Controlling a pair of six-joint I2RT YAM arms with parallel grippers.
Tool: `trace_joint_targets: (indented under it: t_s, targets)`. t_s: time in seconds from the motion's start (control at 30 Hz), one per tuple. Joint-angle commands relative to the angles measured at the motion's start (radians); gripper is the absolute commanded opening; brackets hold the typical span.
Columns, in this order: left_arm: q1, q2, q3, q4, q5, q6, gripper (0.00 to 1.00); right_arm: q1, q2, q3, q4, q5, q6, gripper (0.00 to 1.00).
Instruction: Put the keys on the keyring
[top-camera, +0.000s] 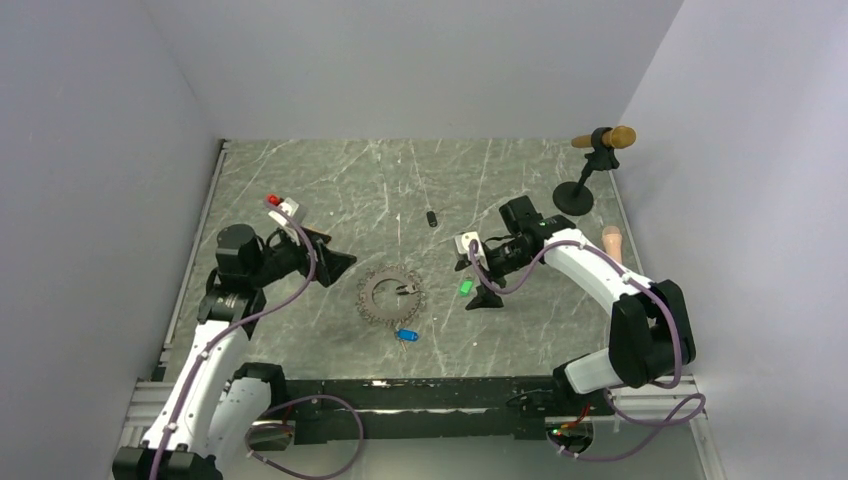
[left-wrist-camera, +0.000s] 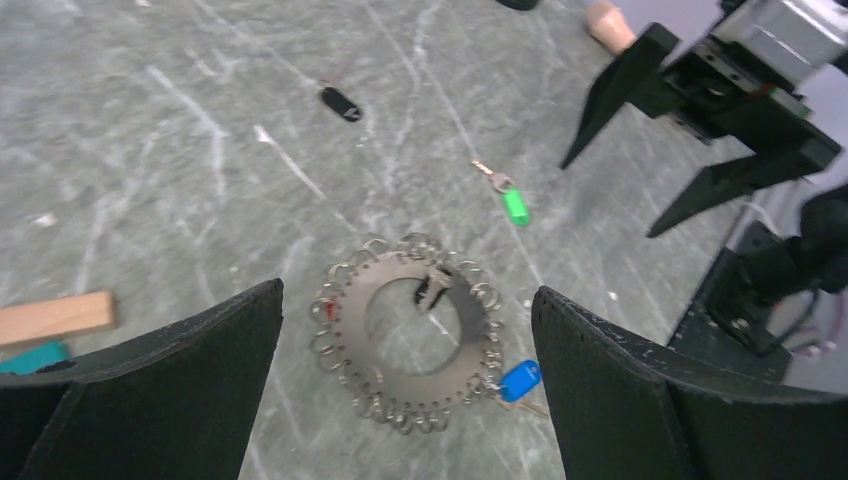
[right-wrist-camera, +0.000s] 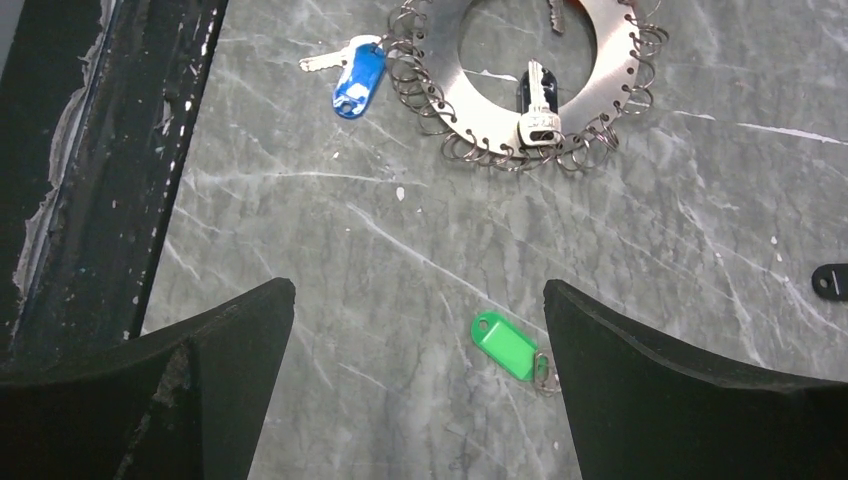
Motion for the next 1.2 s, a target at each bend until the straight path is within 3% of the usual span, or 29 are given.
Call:
trace_joint_targets:
  t_s: [0.0, 0.1, 0.17, 0.33, 0.5, 0.87, 1.17]
  targets:
    - [-0.072, 0.038, 0.023, 0.064, 0.109, -0.012, 0.98, -0.002, -0.002, 0.049, -0.039, -0.057, 0.0, 1.0]
    - [-0.135, 0.075, 0.054, -0.031, -0.017, 0.035, 0.98, 0.009, -0.008, 0.041, -0.026, -0.125, 0.036, 1.0]
    - [-0.144, 0.109, 0.087, -0.106, -0.114, 0.058, 0.99, 0.043, -0.003, 0.034, 0.035, -0.121, 0.15, 1.0]
    - [-0.142, 0.127, 0.138, -0.227, -0.407, 0.086, 0.99, 0.167, 0.036, 0.053, 0.199, -0.013, 0.441, 1.0]
    - [-0.141, 0.043, 0.121, -0.23, -0.611, 0.104, 0.99, 0.297, 0.087, 0.078, 0.211, 0.111, 0.512, 0.99]
    - [-0.125, -0.035, 0.098, -0.198, -0.669, 0.106, 0.99, 0.446, 0.073, 0.033, 0.25, 0.439, 0.607, 0.86]
    - [-0.12, -0.046, 0.101, -0.194, -0.643, 0.106, 0.99, 0.515, 0.084, -0.002, 0.334, 0.54, 0.634, 0.56]
